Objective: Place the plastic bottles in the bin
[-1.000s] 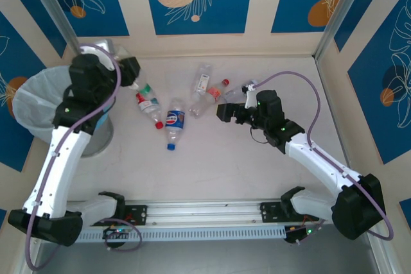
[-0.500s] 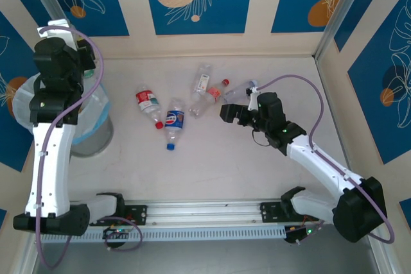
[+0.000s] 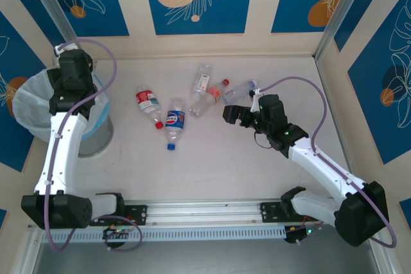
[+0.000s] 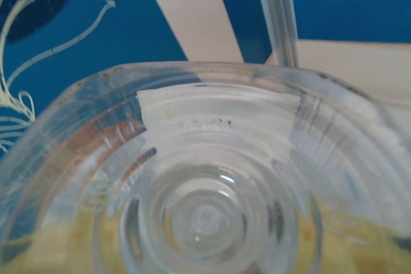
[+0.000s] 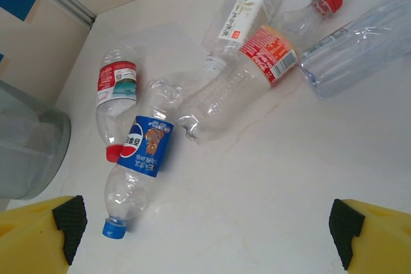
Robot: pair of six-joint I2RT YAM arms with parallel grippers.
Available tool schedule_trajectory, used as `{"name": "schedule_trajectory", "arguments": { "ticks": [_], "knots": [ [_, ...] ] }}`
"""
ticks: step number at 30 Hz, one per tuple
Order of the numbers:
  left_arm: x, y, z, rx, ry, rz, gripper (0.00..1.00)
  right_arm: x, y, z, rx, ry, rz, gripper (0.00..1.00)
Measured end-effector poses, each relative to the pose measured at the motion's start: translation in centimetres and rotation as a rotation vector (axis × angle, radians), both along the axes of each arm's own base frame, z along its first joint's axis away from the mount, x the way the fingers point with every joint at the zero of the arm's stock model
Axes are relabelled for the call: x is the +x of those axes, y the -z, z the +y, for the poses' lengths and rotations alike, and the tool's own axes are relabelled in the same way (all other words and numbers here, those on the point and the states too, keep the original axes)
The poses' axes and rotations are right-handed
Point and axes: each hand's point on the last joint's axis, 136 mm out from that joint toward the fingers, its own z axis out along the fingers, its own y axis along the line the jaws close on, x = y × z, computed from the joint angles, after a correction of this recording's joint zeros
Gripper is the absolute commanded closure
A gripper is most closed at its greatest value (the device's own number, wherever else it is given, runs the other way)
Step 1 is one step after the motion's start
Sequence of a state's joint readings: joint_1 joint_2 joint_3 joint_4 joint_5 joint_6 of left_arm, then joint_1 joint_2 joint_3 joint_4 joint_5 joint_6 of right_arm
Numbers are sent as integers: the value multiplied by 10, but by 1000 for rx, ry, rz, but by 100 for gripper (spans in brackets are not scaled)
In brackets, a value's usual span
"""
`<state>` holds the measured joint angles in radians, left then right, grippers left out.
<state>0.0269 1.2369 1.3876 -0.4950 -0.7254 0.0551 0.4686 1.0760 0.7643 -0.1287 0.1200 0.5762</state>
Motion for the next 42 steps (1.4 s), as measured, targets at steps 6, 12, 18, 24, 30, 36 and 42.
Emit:
{"name": "schedule_trajectory", "arguments": {
  "ticks": [6, 12, 18, 24, 30, 36, 42],
  "knots": [
    [-10, 28, 16, -46, -75, 26, 40, -1, 1, -3, -10, 11, 5, 1],
    [-15, 52, 37, -114, -167, 41, 10, -1, 3, -5, -17, 20, 8, 1],
    [-6, 70, 36, -156, -172, 92, 1, -1, 5, -7, -27, 31, 13, 1],
    [-4, 52, 26, -219, -118, 33, 1, -1, 7, -8, -30, 33, 18, 1],
    [-5, 41, 8, -307, -33, -25, 1, -3, 13, -9, -27, 39, 32, 1],
    [-8, 34, -8, -374, 44, -63, 1, -1, 15, -9, -11, 53, 43, 1],
    [-17, 15, -25, -431, 127, -134, 1, 4, 22, -13, 1, 105, 71, 1]
  ]
}}
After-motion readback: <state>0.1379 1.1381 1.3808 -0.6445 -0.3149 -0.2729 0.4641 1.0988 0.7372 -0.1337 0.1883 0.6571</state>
